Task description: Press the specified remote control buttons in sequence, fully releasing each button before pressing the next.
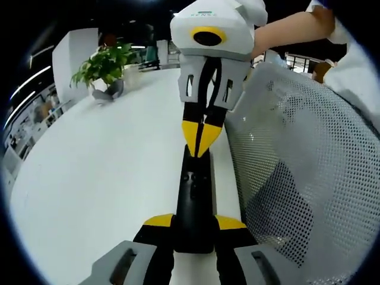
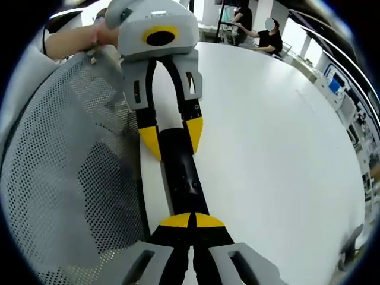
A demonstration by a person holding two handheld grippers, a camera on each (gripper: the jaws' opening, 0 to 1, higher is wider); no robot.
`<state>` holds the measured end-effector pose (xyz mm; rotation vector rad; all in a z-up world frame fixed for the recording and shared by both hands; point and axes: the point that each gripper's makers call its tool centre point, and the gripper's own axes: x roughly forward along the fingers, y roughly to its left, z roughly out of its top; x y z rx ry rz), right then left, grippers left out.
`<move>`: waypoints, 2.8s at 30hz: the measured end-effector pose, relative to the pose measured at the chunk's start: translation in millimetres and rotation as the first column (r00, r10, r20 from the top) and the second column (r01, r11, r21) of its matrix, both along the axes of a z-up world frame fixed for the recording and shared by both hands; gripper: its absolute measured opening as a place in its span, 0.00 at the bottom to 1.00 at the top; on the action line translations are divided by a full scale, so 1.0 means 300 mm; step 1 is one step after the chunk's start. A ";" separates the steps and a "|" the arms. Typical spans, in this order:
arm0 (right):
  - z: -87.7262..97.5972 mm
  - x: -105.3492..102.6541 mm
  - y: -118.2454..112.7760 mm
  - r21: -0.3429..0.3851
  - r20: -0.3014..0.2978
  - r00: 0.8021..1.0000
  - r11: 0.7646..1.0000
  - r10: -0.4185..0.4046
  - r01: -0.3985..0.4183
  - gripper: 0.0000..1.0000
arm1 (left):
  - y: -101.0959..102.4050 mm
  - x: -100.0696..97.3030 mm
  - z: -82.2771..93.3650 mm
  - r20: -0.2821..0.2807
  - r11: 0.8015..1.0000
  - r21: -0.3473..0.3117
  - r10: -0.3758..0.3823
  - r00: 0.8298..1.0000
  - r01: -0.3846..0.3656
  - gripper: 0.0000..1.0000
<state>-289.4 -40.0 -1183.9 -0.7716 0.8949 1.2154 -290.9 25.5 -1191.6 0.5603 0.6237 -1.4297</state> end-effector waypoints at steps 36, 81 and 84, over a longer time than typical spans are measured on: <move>-0.001 0.004 0.041 0.038 -0.077 0.993 0.995 -0.084 0.087 0.00 | -0.007 0.000 0.000 0.008 1.000 -0.015 -0.012 1.000 0.013 0.25; 0.004 -0.006 0.070 -0.004 -0.017 0.984 0.984 0.179 -0.179 0.00 | -0.008 -0.003 -0.003 0.009 1.000 -0.018 0.000 1.000 0.000 0.25; 0.003 0.001 0.053 -0.026 -0.003 0.985 0.984 0.175 -0.175 0.03 | -0.008 -0.003 -0.003 0.009 1.000 -0.018 0.000 1.000 0.000 0.25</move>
